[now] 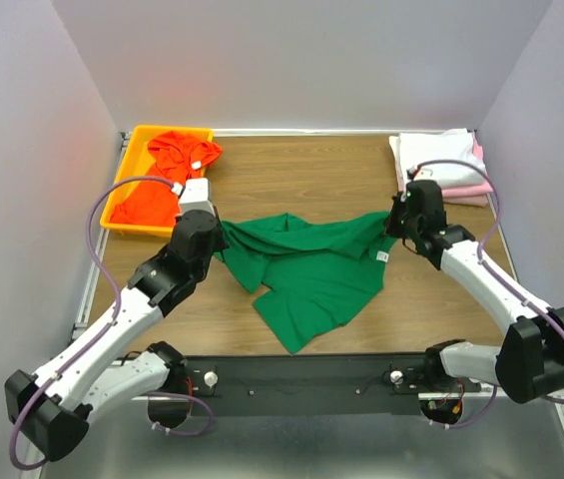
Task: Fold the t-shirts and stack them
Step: Flatten the tshirt out
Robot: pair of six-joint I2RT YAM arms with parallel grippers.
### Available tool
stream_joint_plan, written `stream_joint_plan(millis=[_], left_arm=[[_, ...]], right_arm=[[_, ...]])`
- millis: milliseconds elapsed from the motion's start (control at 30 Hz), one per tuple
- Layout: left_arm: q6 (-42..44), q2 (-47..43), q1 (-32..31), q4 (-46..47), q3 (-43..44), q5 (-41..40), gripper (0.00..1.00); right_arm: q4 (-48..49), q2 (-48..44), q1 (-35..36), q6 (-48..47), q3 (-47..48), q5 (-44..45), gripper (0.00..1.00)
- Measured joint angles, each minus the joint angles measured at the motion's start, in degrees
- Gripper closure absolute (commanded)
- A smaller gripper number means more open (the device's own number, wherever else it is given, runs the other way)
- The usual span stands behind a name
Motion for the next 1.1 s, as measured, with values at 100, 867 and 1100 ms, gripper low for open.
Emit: stream_joint_plan(millis=[100,867,1100], left_arm=[[1.29,5.03,2.89,1.05,3.48,0.96,1.00],[17.05,-3.21,5.53,2.01,45.53,3.54,1.00],[17.90,-4.48,5.53,4.28,46.90,6.97,1.00]], right_arm=[[-2.12,-0.50,-0.68,-1.03,6.54,0.59,1.00],[-15.52,-9.62,-1.05,-8.79,70.69,-0.50,1.00],[-15.72,-9.94,-1.05,-9.40,75.52,-2.56,1.00]])
